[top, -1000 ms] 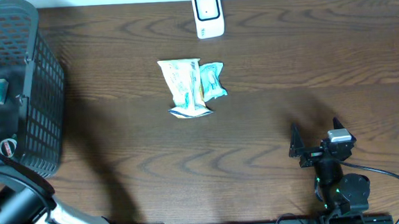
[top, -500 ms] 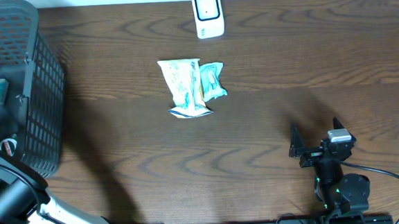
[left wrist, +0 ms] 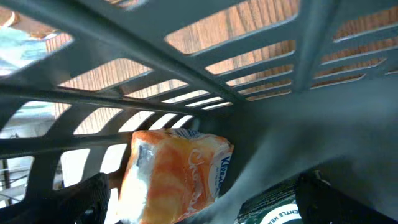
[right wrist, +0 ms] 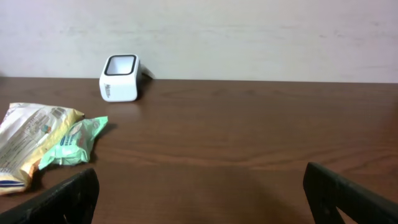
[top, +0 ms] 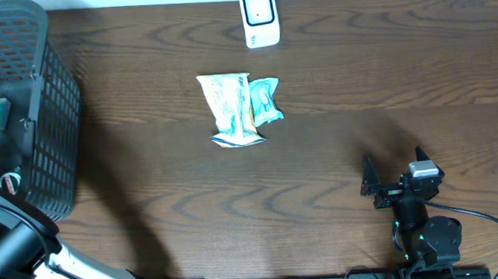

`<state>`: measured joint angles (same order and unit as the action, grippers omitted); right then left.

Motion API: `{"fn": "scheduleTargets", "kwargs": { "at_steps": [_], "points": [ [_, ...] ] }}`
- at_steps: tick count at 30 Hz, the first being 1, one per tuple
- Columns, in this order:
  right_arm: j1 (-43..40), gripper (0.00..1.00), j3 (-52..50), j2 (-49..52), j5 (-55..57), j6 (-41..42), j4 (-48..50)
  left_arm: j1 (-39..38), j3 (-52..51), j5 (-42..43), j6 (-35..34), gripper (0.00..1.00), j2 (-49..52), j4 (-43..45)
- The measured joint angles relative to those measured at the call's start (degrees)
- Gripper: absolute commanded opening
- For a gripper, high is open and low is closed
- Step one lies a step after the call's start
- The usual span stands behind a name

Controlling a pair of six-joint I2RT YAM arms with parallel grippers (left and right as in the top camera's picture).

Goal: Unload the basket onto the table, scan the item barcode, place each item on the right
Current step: 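Reach the left gripper into the basket and grasp the orange Kleenex pack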

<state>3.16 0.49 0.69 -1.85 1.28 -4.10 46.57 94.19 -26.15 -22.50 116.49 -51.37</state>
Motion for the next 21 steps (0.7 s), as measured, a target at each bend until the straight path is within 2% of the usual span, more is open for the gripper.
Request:
{"fn": "scheduleTargets", "kwargs": {
  "at_steps": [5, 12, 14, 18, 21],
  "points": [
    [0.0, 0.99, 0.0, 0.0, 0.0, 0.0, 0.0, 0.2, 0.0, 0.6, 0.5, 0.9, 1.2, 0.1],
    [0.0, 0.99, 0.0, 0.0, 0.0, 0.0, 0.0, 1.8, 0.0, 1.1, 1.6, 0.64, 2.9, -1.1],
    [0.0, 0.99, 0.0, 0.0, 0.0, 0.0, 0.0, 2.1, 0.0, 1.5, 1.7, 0.38, 2.9, -1.1],
    [0.0, 0.99, 0.0, 0.0, 0.0, 0.0, 0.0, 2.1, 0.0, 2.2, 1.6, 0.08, 2.9, -1.2],
    [0.0, 0.99, 0.0, 0.0, 0.0, 0.0, 0.0, 2.1, 0.0, 2.4, 1.7, 0.08, 2.9, -1.5]
  ]
}}
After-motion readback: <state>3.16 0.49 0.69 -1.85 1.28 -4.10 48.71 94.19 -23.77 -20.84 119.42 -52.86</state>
